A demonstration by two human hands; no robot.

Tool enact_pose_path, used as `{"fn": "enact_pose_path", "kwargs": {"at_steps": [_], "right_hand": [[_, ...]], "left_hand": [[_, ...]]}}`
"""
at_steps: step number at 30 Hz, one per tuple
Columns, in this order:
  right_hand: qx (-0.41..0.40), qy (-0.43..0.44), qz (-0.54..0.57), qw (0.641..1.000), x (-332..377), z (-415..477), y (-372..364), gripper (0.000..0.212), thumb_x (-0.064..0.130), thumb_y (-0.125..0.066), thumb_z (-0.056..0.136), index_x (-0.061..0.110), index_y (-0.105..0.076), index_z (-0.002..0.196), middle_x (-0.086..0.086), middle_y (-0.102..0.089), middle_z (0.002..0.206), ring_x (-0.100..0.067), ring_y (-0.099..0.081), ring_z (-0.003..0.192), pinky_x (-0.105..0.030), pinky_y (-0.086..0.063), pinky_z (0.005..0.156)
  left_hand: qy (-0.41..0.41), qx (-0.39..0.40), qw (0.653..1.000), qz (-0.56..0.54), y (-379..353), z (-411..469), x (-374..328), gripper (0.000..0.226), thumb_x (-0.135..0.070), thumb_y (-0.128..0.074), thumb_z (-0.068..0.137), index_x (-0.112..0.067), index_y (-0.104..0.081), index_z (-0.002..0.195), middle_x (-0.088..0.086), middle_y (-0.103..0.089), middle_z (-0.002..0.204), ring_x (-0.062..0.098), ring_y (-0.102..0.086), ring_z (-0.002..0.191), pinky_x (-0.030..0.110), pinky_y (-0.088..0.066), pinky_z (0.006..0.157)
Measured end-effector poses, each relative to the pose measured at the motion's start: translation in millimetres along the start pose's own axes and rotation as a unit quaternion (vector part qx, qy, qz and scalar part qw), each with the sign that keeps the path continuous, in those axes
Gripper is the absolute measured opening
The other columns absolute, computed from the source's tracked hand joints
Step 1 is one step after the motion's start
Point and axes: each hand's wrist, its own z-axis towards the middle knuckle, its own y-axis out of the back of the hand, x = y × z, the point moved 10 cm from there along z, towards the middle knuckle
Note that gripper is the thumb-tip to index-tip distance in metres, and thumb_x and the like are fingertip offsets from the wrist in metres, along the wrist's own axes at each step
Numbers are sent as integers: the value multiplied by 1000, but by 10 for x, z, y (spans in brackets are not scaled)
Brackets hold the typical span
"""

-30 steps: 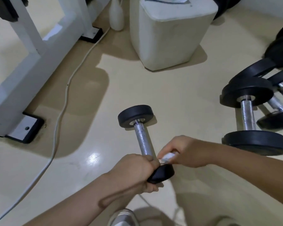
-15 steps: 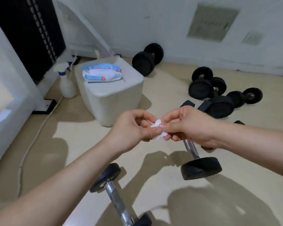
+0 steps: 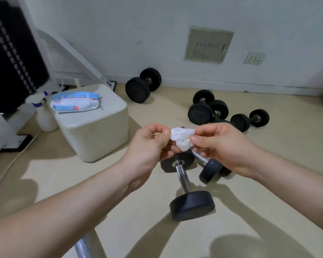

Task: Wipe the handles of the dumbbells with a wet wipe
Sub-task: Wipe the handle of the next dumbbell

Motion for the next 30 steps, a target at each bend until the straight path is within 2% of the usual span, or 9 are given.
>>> {"fn": "enact_pose_path", "kwargs": {"at_steps": [3, 5, 8, 12, 16, 19, 23, 26, 30], "right_hand": [[15, -30, 186, 982, -159, 27, 304, 17, 9, -57, 90, 4, -69, 99, -16, -67, 94, -24, -57, 84, -22, -46, 57], [14, -33, 235, 971, -227, 51, 498, 23, 11, -53, 93, -3, -63, 108, -19, -66, 96, -25, -57, 83, -24, -46, 58], [-38, -16, 213, 976, -352, 76, 862, 17, 10, -49, 93, 1, -63, 92, -5, -61, 68, -13, -52, 55, -27, -39, 57], [-76, -25, 150, 985, -673, 141, 1208, 17, 18, -50, 95, 11, -64, 88, -7, -65, 77, -23, -56, 74, -38, -44, 70], [14, -16, 165, 986, -900, 220, 1251, 17, 28, -58, 92, 15, -67, 99, -1, -72, 85, -15, -66, 80, -26, -50, 68], [132, 13, 156, 979, -993, 279, 1139, 27, 9, -66, 83, 11, -65, 111, -4, -74, 98, -16, -69, 91, -21, -53, 72], [207, -59, 119, 969, -1360, 359, 960, 15, 2, -65, 83, 12, -73, 91, -1, -71, 87, -13, -59, 78, -20, -40, 69], [239, -118, 141, 954, -1636, 330, 793, 14, 6, -63, 85, 16, -72, 80, 2, -66, 76, -8, -55, 68, -22, -33, 64], [221, -199, 255, 920, -1867, 193, 660, 11, 12, -59, 89, 11, -69, 86, -3, -68, 81, -12, -58, 71, -19, -36, 56]], "left_hand": [[-26, 9, 998, 61, -376, 124, -46, 19, 6, -49, 94, -9, -56, 85, 8, -59, 63, 14, -59, 58, 20, -48, 56], [-11, 31, 992, 122, -642, 210, 32, 19, 9, -52, 91, -10, -57, 90, 6, -60, 67, 16, -59, 64, 24, -50, 63], [20, 56, 978, 199, -1004, 340, 225, 21, 9, -61, 85, -11, -60, 90, 5, -57, 74, 19, -54, 72, 25, -46, 65], [78, 42, 973, 213, -1306, 487, 480, 8, -13, -68, 79, -11, -64, 86, 10, -59, 78, 19, -55, 74, 31, -45, 71], [82, -66, 972, 210, -1347, 565, 746, 18, -21, -62, 90, -8, -65, 78, 9, -60, 73, 20, -56, 70, 32, -45, 71], [84, -162, 974, 137, -1234, 466, 995, 21, -18, -57, 93, -2, -64, 80, 10, -57, 71, 18, -57, 68, 28, -48, 69], [85, -316, 939, -101, -951, 167, 1422, 23, -19, -52, 98, -2, -58, 82, 5, -59, 60, 15, -56, 56, 23, -49, 60], [100, -357, 902, -219, -951, 9, 1797, 27, -21, -49, 99, 4, -60, 100, 12, -71, 80, 23, -64, 70, 30, -50, 70], [109, -353, 902, -222, -951, -125, 2106, 46, -32, -54, 96, 9, -55, 117, 24, -68, 109, 32, -65, 93, 36, -49, 79]]}}
